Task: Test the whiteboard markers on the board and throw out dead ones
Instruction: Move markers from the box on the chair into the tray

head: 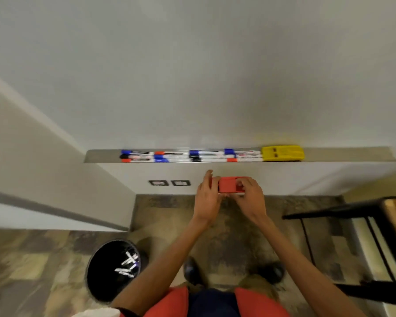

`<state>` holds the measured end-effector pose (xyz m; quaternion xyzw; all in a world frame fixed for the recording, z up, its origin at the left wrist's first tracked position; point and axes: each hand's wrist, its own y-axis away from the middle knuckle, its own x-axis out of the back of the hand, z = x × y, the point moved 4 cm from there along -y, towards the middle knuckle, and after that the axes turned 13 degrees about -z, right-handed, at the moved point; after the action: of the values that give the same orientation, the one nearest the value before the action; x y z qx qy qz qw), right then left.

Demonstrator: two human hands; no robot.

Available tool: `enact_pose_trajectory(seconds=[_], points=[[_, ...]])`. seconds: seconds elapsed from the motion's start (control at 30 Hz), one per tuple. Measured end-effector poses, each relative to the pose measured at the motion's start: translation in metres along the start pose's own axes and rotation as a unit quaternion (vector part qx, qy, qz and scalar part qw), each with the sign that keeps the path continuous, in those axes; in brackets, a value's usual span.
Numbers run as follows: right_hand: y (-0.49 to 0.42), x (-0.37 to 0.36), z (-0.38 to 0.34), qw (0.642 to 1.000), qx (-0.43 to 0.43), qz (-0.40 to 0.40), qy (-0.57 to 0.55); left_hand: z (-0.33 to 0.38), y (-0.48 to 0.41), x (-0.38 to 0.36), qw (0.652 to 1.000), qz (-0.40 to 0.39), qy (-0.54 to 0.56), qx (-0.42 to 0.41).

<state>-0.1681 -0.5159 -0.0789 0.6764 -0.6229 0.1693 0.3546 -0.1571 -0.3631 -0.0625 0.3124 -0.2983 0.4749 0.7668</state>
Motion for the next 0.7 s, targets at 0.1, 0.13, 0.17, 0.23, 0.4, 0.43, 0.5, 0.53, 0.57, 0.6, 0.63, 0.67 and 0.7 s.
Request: enact_pose_trajectory(seconds=[0.1, 0.13, 0.17, 0.23, 0.4, 0.43, 0.5, 0.53, 0.57, 0.6, 0.63, 0.67, 0.7], points=[[-0.015, -0.047, -0.058, 0.999, 0.036, -0.015, -0.021, -0.052, 0.019, 0.05, 0.998, 0.038, 0.037, 0.024], [-0.02, -0.062, -0.076, 0.998, 0.046, -0.022, -0.023, -0.07, 0.026, 0.064, 0.997, 0.048, 0.043, 0.033], [-0.024, -0.077, -0.091, 0.998, 0.054, -0.031, -0.025, -0.087, 0.032, 0.076, 0.996, 0.059, 0.044, 0.045], [-0.03, -0.102, -0.12, 0.996, 0.063, -0.051, -0.027, -0.118, 0.045, 0.097, 0.993, 0.088, 0.031, 0.07], [-0.049, -0.146, -0.18, 0.99, 0.104, -0.098, -0.002, -0.168, 0.065, 0.137, 0.98, 0.135, -0.017, 0.147], [-0.056, -0.151, -0.188, 0.988, 0.114, -0.105, 0.004, -0.174, 0.067, 0.142, 0.977, 0.144, -0.012, 0.159], [-0.07, -0.161, -0.203, 0.985, 0.128, -0.119, 0.011, -0.185, 0.066, 0.152, 0.972, 0.16, -0.016, 0.174], [-0.075, -0.163, -0.208, 0.984, 0.13, -0.121, 0.015, -0.187, 0.065, 0.158, 0.97, 0.167, -0.033, 0.174], [-0.083, -0.167, -0.215, 0.983, 0.135, -0.124, 0.02, -0.194, 0.061, 0.163, 0.968, 0.174, -0.051, 0.174], [-0.091, -0.171, -0.222, 0.981, 0.144, -0.129, 0.023, -0.202, 0.058, 0.168, 0.966, 0.181, -0.056, 0.175], [-0.097, -0.174, -0.23, 0.978, 0.156, -0.134, 0.024, -0.208, 0.055, 0.175, 0.965, 0.186, -0.052, 0.178], [-0.105, -0.176, -0.238, 0.976, 0.166, -0.139, 0.03, -0.214, 0.05, 0.183, 0.963, 0.188, -0.059, 0.183], [-0.113, -0.179, -0.246, 0.973, 0.177, -0.144, 0.032, -0.222, 0.044, 0.192, 0.961, 0.191, -0.062, 0.189]])
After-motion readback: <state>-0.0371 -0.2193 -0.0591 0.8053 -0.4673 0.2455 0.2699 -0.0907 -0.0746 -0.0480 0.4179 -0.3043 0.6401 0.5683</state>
